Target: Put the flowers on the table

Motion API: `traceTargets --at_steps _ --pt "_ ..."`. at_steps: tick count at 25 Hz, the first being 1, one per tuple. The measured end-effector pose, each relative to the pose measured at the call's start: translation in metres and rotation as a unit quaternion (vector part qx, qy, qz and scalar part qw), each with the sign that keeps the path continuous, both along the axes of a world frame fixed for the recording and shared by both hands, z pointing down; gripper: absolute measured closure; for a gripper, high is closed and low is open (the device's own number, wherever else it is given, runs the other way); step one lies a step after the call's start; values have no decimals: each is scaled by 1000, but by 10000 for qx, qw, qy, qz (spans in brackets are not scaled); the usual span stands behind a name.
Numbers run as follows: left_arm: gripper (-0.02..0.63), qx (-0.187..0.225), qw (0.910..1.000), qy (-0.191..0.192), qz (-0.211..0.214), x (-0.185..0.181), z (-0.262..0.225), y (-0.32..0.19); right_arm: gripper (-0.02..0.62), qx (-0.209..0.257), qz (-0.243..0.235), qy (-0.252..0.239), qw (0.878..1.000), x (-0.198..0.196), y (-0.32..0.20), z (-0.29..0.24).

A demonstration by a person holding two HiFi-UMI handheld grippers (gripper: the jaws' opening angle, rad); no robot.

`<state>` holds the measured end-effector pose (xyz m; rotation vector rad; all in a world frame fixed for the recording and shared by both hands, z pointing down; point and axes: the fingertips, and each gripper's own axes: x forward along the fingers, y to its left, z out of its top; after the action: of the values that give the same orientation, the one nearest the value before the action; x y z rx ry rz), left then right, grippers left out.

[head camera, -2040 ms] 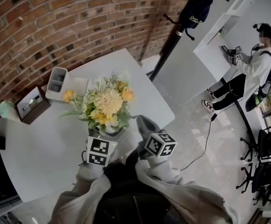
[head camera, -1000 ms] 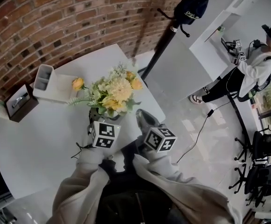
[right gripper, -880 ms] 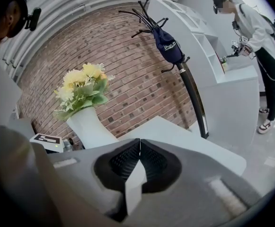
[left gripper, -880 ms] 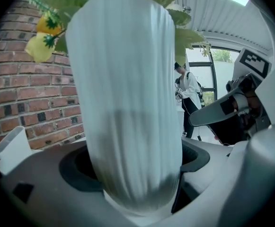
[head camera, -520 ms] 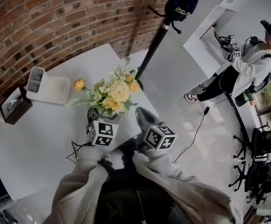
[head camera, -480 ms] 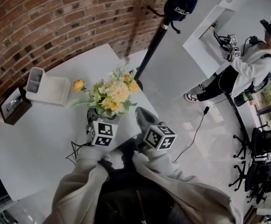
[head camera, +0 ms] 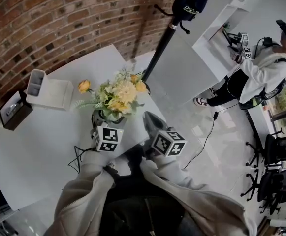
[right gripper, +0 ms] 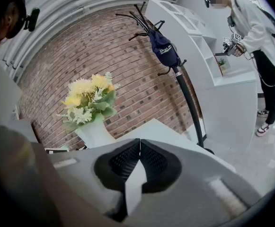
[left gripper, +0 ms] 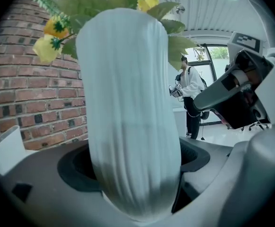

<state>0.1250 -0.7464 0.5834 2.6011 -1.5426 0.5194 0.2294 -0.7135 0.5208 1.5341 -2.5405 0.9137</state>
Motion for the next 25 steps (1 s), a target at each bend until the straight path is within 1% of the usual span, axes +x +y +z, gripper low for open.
traceTargets --at_steps 5,11,20,25 --pt "144 10 9999 -97 31 2 0 0 595 6 -23 -37 10000 -4 -1 -2" --pt "143 35 9999 -124 62 1 -5 1 595 44 -79 -51 9999 -10 -4 -4" --pt "143 -90 9996 211 181 -4 -20 23 595 84 23 -81 9999 -8 -5 -9" --pt "143 31 9995 259 199 -20 -39 43 595 107 176 -120 9997 -7 5 -7"
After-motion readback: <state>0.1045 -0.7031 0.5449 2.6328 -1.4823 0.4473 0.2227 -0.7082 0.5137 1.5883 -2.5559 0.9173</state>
